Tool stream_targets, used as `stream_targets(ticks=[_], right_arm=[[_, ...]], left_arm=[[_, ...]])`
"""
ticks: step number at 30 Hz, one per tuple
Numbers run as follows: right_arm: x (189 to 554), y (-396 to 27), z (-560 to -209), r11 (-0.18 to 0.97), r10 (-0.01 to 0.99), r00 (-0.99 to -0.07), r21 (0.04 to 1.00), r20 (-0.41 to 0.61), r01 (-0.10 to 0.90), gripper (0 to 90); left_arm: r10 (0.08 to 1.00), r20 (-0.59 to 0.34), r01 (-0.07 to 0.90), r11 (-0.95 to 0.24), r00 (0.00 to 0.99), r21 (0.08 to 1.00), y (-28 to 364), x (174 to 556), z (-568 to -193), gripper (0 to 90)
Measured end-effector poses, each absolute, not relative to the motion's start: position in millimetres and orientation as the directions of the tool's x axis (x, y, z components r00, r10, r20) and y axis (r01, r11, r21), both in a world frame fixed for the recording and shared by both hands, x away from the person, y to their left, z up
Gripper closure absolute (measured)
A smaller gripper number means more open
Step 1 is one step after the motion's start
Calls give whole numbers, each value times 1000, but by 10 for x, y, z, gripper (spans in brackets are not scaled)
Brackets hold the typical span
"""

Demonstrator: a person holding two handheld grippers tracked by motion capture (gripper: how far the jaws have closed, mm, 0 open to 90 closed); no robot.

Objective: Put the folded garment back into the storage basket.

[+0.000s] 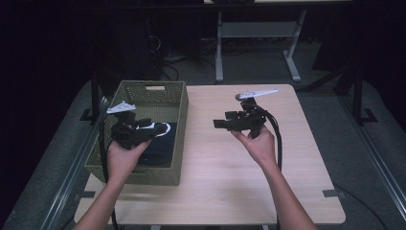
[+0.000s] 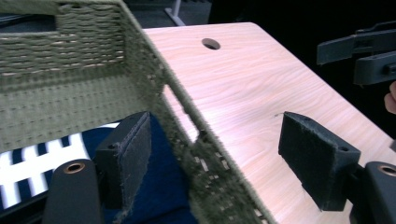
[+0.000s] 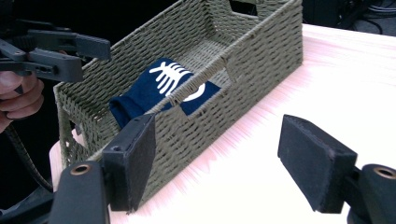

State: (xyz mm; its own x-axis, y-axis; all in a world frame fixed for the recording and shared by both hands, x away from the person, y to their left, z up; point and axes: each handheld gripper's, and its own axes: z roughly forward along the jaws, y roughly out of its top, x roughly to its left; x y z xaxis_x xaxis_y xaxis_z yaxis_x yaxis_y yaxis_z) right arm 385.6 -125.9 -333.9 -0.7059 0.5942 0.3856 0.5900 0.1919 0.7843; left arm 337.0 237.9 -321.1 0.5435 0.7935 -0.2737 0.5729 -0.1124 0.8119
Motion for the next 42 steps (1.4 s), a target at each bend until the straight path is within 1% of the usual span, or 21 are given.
stream_targets(ticks=[8,15,20,27,30,32,35,36,38,40,42], right_arm=[[3792,-1445,-3354,185,608,-697,787,379,589,273],[3707,-1703,-3404,168,628,-679,786,380,595,270],[3654,-1846,-3439,152,635,-668,785,388,600,264],[3573,-2064,-3523,137,655,-646,779,392,612,250],[3490,-2204,-3596,137,678,-627,773,382,619,249],[3455,-2267,-3634,140,688,-621,771,376,622,249],[3380,-2385,-3696,135,703,-607,768,371,626,249],[3354,-2425,-3715,134,708,-601,765,371,630,249],[3295,-2501,-3753,124,715,-592,767,371,630,249],[3272,-2537,-3770,124,721,-587,766,367,631,249],[3186,-2637,-3839,109,732,-572,766,369,634,249]], left_arm=[[772,-262,554,-136,579,822,2132,3299,-3212,247],[745,-246,536,-174,620,826,1831,3235,-3242,249],[725,-262,540,-177,637,823,1685,3200,-3274,247],[706,-261,537,-198,658,820,1492,3152,-3328,236],[671,-275,535,-214,689,817,1321,3092,-3381,237],[664,-254,525,-243,703,816,1228,3047,-3415,237],[652,-254,520,-253,715,816,1156,2999,-3463,241],[648,-236,504,-263,724,823,1090,2938,-3503,244],[630,-253,507,-262,735,821,1032,2885,-3548,244],[628,-243,503,-276,739,819,994,2861,-3572,243],[608,-241,496,-294,757,817,899,2788,-3649,243]])
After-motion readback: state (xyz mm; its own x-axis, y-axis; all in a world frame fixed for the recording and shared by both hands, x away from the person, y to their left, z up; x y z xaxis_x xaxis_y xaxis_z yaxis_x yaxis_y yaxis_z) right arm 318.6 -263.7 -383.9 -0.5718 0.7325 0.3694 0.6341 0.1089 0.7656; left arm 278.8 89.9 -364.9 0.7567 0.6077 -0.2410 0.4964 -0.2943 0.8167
